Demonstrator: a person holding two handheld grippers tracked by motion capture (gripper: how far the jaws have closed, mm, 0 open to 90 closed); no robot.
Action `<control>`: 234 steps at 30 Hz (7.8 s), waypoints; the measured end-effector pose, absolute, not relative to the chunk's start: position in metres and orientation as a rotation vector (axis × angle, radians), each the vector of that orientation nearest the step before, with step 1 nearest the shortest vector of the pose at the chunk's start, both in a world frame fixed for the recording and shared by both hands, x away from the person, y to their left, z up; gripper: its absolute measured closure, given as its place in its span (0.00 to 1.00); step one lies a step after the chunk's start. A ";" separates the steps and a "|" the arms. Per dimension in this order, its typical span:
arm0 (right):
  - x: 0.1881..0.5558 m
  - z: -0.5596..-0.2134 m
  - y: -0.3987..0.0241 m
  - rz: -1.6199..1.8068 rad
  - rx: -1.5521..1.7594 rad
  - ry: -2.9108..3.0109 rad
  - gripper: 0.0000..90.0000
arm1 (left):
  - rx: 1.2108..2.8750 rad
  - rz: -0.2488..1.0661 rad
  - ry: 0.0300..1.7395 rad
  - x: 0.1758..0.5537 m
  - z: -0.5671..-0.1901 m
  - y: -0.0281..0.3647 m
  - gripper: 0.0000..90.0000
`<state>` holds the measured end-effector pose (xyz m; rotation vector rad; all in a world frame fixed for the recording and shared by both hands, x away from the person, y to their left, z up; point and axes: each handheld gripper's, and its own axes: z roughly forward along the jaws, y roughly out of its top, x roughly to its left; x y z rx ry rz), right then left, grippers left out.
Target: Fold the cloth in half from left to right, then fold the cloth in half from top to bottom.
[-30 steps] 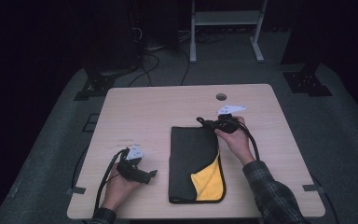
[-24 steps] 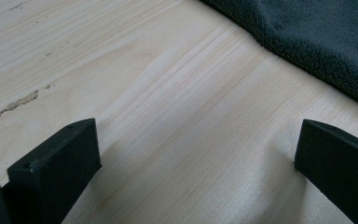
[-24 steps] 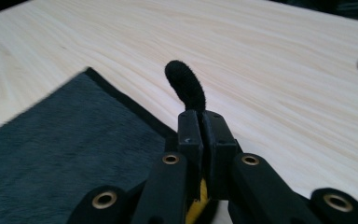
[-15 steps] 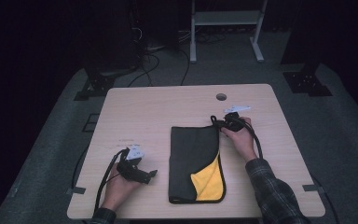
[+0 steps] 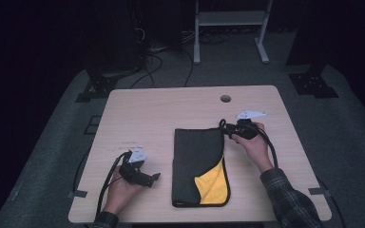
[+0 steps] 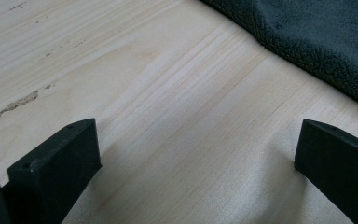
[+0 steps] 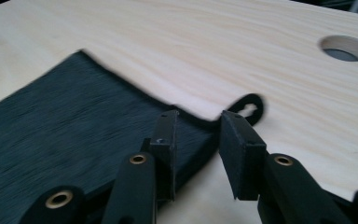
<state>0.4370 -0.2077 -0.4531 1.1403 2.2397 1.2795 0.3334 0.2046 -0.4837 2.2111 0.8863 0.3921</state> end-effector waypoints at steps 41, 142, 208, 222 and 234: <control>0.317 -0.476 -0.107 1.290 0.640 2.723 0.89 | 2.217 0.391 0.883 0.334 -0.483 0.205 0.00; 0.311 -0.487 -0.301 0.984 1.272 2.233 0.13 | 2.044 0.310 0.834 0.397 -0.448 0.178 0.30; 0.469 -0.483 -0.180 1.257 1.042 2.485 0.86 | 2.123 0.223 0.871 0.477 -0.476 0.128 0.91; 0.479 -0.446 -0.179 1.226 1.013 2.379 0.89 | 2.013 0.342 0.836 0.485 -0.429 0.129 0.91; 0.453 -0.411 -0.193 1.407 0.906 2.323 0.88 | 1.983 0.327 0.642 0.454 -0.396 0.141 0.91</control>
